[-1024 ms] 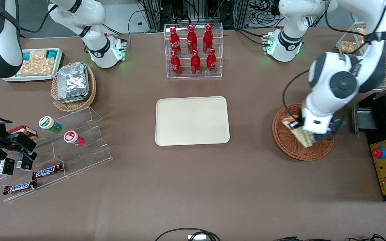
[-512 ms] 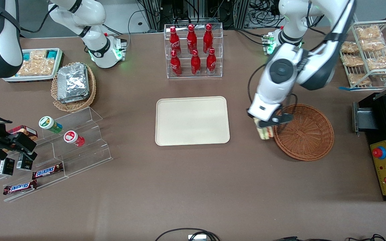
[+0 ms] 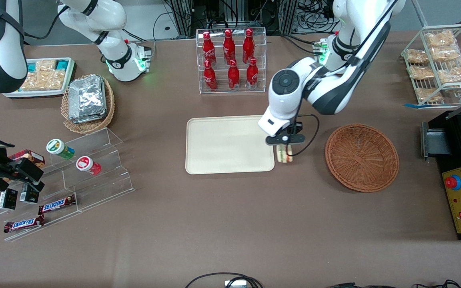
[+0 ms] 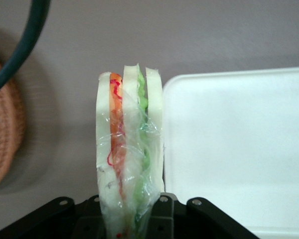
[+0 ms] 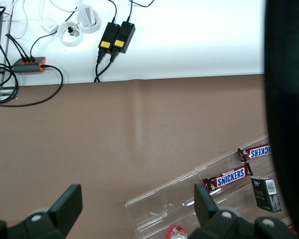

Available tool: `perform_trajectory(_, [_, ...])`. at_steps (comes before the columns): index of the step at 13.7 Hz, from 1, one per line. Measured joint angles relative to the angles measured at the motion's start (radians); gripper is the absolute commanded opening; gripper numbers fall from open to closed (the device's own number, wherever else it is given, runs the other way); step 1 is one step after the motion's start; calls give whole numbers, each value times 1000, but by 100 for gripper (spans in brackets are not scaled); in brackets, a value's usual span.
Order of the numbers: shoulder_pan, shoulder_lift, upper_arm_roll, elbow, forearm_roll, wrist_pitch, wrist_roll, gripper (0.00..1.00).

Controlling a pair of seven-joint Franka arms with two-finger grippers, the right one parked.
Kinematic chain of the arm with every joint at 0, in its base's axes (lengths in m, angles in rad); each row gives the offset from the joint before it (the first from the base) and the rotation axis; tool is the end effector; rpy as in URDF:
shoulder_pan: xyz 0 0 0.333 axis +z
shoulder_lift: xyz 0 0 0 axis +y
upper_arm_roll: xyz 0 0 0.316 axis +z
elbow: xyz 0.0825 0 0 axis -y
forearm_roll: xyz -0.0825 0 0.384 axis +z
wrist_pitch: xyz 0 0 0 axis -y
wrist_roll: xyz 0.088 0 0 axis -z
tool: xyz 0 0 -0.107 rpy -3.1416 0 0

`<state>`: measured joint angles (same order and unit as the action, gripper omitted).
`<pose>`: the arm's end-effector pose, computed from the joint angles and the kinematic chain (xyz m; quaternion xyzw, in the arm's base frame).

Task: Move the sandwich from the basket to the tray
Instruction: 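Lower the sandwich onto the tray and open the left gripper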

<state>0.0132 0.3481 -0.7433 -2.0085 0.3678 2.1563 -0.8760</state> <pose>0.4550 -0.3685 0.3160 -0.9982 0.0273 0.0078 0.0523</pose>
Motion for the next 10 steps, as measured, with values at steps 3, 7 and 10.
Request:
perform_trajectory(3, [-57,81,-13,7,44,40,-31,0])
perform_trajectory(7, [-114,192,-14,37,124,52,-123,0])
perform_trajectory(10, [-138,272,-13,59,164,71,-168,4])
